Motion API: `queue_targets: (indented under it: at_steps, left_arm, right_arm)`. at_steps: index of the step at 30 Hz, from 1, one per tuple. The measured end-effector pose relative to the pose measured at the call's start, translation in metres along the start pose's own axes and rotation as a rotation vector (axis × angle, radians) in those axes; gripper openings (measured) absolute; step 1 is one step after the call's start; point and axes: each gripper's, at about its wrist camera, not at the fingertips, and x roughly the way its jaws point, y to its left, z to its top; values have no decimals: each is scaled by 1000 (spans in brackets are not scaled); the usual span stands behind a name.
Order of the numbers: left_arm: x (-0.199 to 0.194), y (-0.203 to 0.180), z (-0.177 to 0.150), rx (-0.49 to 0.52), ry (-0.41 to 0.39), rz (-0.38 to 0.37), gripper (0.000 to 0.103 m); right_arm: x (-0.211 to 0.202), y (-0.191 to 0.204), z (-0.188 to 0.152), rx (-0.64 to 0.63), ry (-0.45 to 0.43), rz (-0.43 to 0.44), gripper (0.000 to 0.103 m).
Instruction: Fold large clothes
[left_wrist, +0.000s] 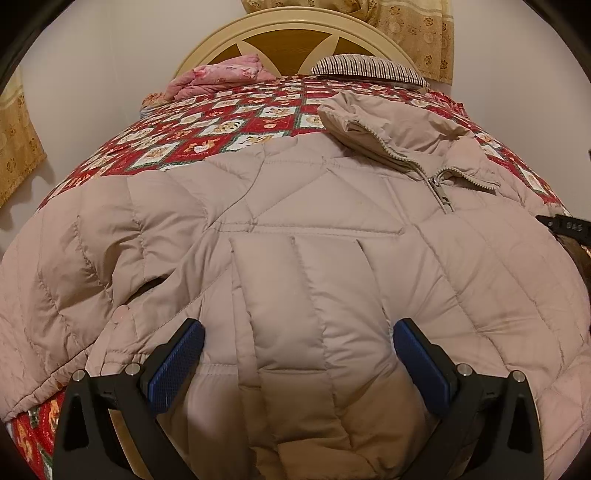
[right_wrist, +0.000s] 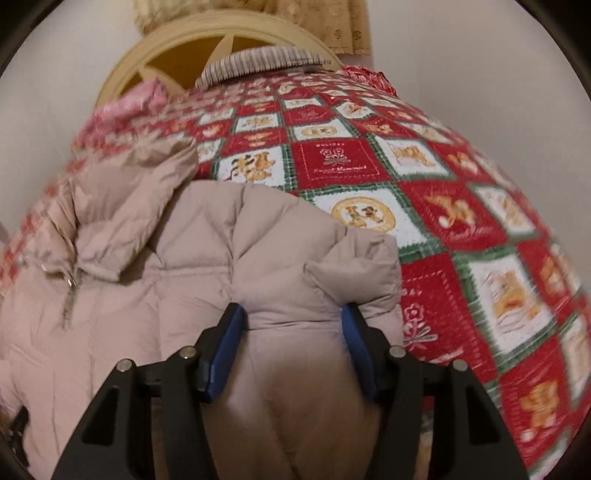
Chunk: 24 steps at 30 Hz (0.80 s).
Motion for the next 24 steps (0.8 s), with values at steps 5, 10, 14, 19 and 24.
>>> queue_targets:
  at_steps: [5,10,14,19,24]
  left_arm:
    - [1,3,0,-12,5,-14,102]
    - [1,4,0,-16,7,-21,102]
    - [1,4,0,-19,7,-25,102]
    - [1,4,0,-18,7,-26,102]
    - [1,4,0,-17,7,-25,102]
  right_arm:
    - [-72,30,-7,-4,-55,106,72]
    - [-108,87,-55,-129,-98,133,77]
    - [-83,100,-78,-142,-58,133,76]
    - [-55,96,-91,-133,-19,142,77]
    - [-51,105,-96,-165,-16,104,79]
